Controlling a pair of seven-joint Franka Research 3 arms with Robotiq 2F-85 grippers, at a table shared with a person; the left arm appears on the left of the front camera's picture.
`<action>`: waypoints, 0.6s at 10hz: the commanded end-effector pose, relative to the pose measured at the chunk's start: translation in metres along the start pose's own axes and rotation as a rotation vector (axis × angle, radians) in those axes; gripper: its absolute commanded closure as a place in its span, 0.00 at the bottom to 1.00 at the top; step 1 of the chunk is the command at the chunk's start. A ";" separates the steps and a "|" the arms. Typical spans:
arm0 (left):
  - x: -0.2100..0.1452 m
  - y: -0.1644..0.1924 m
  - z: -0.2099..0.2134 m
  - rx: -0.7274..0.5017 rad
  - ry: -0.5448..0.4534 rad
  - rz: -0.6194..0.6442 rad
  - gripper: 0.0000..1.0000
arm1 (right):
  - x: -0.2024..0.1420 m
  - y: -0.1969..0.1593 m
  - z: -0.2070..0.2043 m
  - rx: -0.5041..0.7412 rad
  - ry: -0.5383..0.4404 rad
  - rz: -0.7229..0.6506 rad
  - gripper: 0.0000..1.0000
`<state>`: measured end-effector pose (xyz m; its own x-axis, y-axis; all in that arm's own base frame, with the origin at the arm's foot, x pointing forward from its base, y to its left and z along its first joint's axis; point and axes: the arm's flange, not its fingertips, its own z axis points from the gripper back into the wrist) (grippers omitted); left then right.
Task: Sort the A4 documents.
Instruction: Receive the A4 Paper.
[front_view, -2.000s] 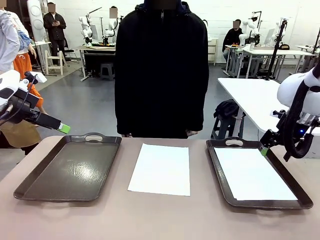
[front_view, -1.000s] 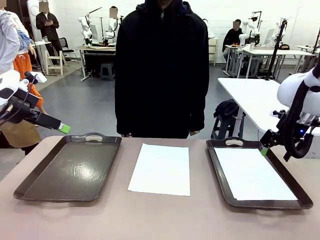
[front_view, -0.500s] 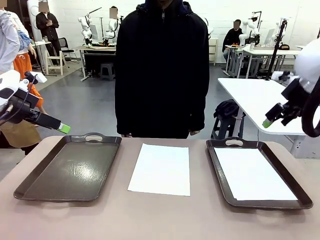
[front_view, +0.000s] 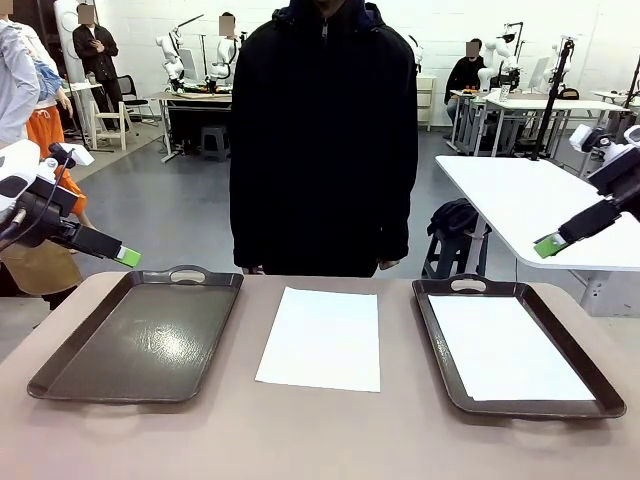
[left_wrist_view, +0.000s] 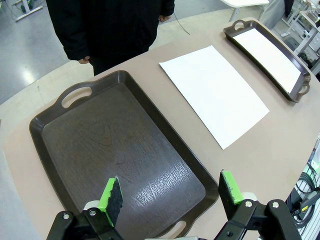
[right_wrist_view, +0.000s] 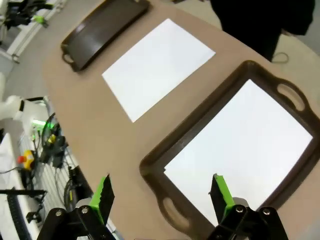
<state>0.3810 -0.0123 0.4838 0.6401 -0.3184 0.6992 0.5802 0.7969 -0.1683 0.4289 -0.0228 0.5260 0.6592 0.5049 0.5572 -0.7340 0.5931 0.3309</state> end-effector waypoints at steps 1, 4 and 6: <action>-0.002 0.002 0.000 -0.008 -0.005 -0.001 0.00 | 0.000 -0.006 0.006 0.007 -0.064 0.013 0.00; -0.002 0.002 0.000 -0.008 -0.005 -0.001 0.00 | 0.000 0.000 0.009 0.007 -0.099 0.030 0.00; -0.002 0.002 0.000 -0.008 -0.005 -0.001 0.00 | 0.000 0.004 0.008 0.007 -0.099 0.036 0.00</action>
<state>0.3810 -0.0123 0.4838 0.6401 -0.3184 0.6992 0.5802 0.7969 -0.1682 0.4276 -0.0283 0.5374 0.6371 0.4636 0.6158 -0.7433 0.5809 0.3317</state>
